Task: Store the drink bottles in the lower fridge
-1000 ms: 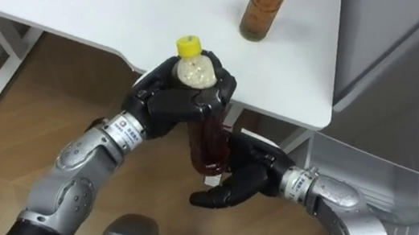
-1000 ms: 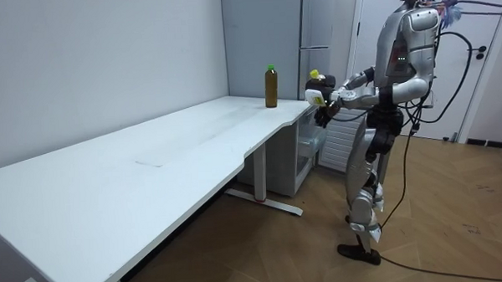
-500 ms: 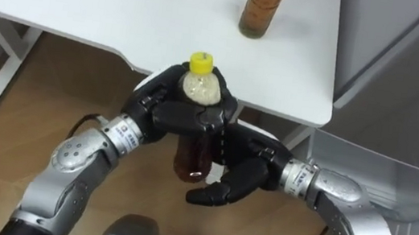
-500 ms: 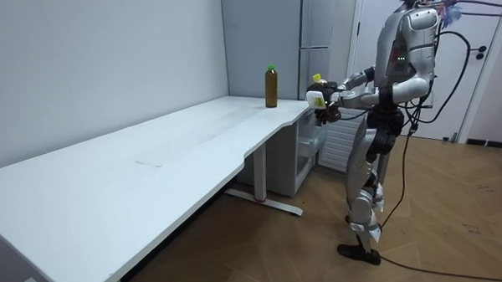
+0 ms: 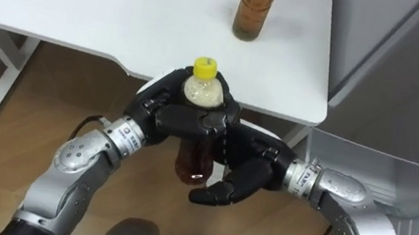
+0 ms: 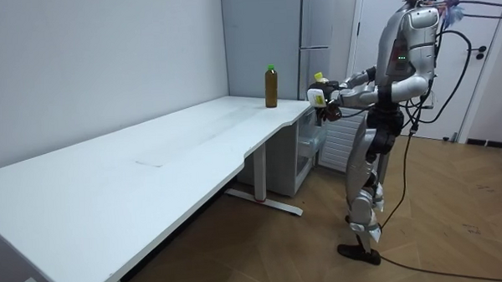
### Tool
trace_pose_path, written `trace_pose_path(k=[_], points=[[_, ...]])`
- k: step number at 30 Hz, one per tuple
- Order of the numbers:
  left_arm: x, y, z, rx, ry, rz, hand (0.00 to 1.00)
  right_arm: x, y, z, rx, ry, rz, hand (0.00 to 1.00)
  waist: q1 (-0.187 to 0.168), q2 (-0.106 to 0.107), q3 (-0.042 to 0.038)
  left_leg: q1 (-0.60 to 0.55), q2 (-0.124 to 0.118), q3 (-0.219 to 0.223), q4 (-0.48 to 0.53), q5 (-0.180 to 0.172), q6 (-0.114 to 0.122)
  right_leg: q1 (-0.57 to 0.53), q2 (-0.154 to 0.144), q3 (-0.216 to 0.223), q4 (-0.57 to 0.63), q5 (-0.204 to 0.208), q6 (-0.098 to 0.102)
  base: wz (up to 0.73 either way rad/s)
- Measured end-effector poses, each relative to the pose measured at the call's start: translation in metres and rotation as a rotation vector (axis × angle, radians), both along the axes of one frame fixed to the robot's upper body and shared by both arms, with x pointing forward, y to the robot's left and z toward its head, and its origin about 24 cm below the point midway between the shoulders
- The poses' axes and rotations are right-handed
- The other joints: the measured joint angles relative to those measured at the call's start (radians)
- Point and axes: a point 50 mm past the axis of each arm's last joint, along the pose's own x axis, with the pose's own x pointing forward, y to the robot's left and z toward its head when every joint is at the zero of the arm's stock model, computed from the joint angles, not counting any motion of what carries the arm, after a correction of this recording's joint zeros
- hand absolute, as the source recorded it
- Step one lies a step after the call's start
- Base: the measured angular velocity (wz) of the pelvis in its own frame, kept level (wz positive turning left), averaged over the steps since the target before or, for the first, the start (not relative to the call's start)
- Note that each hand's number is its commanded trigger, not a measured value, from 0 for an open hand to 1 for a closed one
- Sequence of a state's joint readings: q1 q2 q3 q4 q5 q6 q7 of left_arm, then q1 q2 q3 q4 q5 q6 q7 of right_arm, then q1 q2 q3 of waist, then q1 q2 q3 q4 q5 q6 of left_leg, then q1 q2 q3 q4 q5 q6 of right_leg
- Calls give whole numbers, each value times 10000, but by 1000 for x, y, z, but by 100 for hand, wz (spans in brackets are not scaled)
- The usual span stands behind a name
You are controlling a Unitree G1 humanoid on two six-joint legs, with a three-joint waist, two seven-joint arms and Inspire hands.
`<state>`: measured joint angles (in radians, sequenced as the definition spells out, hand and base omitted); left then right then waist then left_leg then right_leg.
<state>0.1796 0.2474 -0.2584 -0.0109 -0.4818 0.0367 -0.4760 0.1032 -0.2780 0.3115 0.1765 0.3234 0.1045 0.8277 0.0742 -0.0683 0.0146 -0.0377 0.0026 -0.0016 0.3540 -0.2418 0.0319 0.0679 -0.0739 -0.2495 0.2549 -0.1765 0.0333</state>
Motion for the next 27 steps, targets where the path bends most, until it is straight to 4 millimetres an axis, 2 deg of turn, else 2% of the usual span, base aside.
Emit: trace_pose_path(k=[9,16,17,18,19,20,27], points=[[-6,-12,-1,-788,267,-531,100,2,-9,0,-349,-70,-437,100,-2,6,2,-49,12,-5,25,-2,-5,-13,9,-23,-11,0,0,0],[-6,-13,0,-1115,283,-489,100,3,-7,0,-260,-53,-642,100,-147,61,3,-84,18,-7,64,-5,-8,-27,16,-30,-6,0,0,0],[-6,-13,1,-1207,316,-495,90,3,-7,0,-254,-78,-635,100,-149,61,3,-89,17,-8,65,-5,-7,-33,15,-34,-5,0,0,0],[-6,-14,1,-1208,314,-498,62,3,-7,0,-254,-84,-634,100,-147,61,3,-94,17,-8,67,-5,-8,-35,16,-33,-4,0,-1,0],[-6,-14,1,-1234,318,-511,49,3,-7,0,-263,-86,-664,100,-147,61,2,-96,18,-8,72,-5,-7,-35,16,-33,-4,0,0,0],[-6,-15,1,-1242,317,-514,0,3,-6,0,-269,-86,-676,100,-148,62,2,-97,17,-10,72,-5,-7,-37,16,-33,-4,0,-1,0],[-6,-16,1,-1230,237,-552,0,2,-5,-1,-264,-73,-697,100,-157,86,-7,-38,17,38,65,-5,-6,-39,14,-28,12,1,-1,0]])
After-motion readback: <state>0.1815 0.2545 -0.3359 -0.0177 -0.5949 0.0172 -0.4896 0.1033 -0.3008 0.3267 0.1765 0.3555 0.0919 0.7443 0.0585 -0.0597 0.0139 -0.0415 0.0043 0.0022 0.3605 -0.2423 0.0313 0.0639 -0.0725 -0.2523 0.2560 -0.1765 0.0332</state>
